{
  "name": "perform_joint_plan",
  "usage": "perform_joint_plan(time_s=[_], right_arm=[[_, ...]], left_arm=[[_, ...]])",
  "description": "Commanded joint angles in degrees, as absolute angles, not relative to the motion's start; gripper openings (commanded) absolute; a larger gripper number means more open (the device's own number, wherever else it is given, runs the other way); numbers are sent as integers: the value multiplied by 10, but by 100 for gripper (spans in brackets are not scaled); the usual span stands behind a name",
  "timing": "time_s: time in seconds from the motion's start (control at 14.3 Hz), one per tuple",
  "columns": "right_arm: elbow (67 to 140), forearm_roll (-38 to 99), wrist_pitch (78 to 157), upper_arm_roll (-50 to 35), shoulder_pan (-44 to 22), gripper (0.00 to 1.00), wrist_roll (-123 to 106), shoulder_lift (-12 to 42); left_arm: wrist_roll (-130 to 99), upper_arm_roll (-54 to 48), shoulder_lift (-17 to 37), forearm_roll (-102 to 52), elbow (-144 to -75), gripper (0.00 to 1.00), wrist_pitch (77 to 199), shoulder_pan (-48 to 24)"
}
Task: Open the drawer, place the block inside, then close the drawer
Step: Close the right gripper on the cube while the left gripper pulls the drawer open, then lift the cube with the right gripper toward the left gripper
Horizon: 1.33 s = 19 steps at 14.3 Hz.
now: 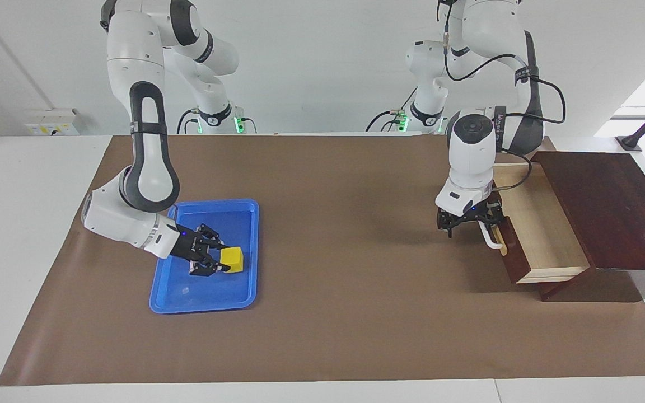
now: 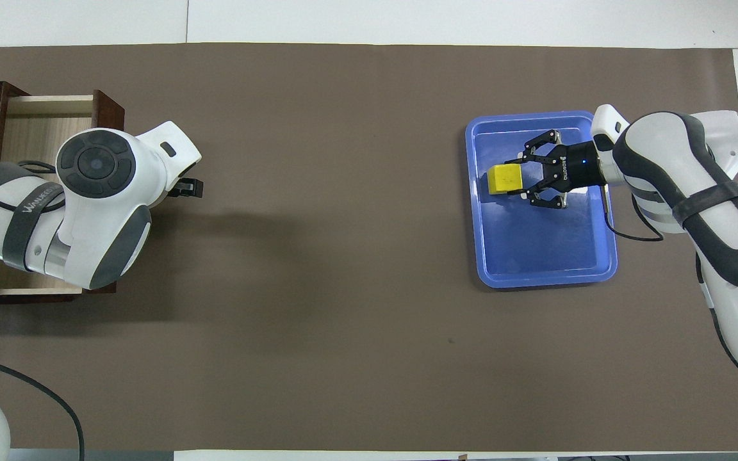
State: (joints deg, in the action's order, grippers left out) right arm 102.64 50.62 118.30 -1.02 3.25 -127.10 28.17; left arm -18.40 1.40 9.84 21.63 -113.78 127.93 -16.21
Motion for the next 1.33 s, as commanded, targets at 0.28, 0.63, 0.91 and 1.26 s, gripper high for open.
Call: perform_joint_plan(time_s=[0.28, 0.63, 0.91, 1.26], right_arm=[[1003, 482, 1122, -12, 19, 0, -1164, 242], [983, 482, 1111, -12, -26, 0, -1050, 235], [957, 479, 1122, -12, -72, 0, -992, 236], [913, 476, 1171, -12, -171, 0, -868, 239]], left_arm=[[-199, 19, 124, 121, -970, 100, 1087, -178], [-342, 25, 101, 7, -920, 100, 990, -170], [-549, 25, 97, -8, -918, 100, 984, -177], [-834, 25, 99, -38, -922, 100, 1030, -178]])
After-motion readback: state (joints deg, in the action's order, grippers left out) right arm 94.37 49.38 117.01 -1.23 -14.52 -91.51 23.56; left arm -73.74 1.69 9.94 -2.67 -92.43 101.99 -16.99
